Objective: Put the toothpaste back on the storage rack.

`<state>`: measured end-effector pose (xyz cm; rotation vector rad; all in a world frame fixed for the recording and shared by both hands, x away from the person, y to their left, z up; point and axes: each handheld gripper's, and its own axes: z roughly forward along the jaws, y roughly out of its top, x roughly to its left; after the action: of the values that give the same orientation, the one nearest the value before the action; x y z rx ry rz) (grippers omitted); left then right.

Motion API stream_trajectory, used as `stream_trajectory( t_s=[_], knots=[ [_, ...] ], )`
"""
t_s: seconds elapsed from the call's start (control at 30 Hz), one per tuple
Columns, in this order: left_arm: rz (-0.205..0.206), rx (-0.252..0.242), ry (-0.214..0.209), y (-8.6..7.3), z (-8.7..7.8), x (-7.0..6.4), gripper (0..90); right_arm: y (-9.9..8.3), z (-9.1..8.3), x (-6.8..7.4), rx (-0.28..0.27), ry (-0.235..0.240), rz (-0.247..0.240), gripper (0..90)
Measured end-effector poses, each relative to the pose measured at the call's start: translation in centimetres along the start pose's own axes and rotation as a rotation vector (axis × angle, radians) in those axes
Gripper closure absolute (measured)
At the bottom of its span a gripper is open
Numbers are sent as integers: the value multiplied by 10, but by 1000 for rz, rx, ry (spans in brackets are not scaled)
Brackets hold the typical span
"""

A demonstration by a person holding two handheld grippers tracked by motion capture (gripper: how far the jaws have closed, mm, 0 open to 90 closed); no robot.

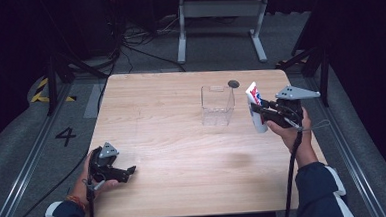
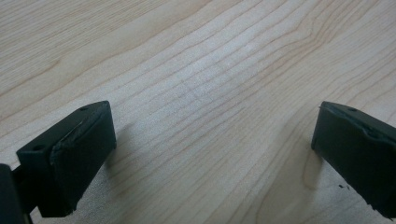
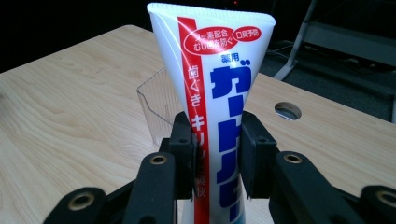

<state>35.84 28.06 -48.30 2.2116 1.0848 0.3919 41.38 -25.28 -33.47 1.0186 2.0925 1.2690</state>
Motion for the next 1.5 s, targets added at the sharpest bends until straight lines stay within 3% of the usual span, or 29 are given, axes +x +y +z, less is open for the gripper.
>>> stream_trajectory(
  t_s=[0.77,1.5],
  knots=[
    [0,0,1,0,0,0,3,22,19,-2,-125,37,4,705],
    [0,0,0,0,0,0,3,40,39,0,-150,60,-10,705]
  ],
)
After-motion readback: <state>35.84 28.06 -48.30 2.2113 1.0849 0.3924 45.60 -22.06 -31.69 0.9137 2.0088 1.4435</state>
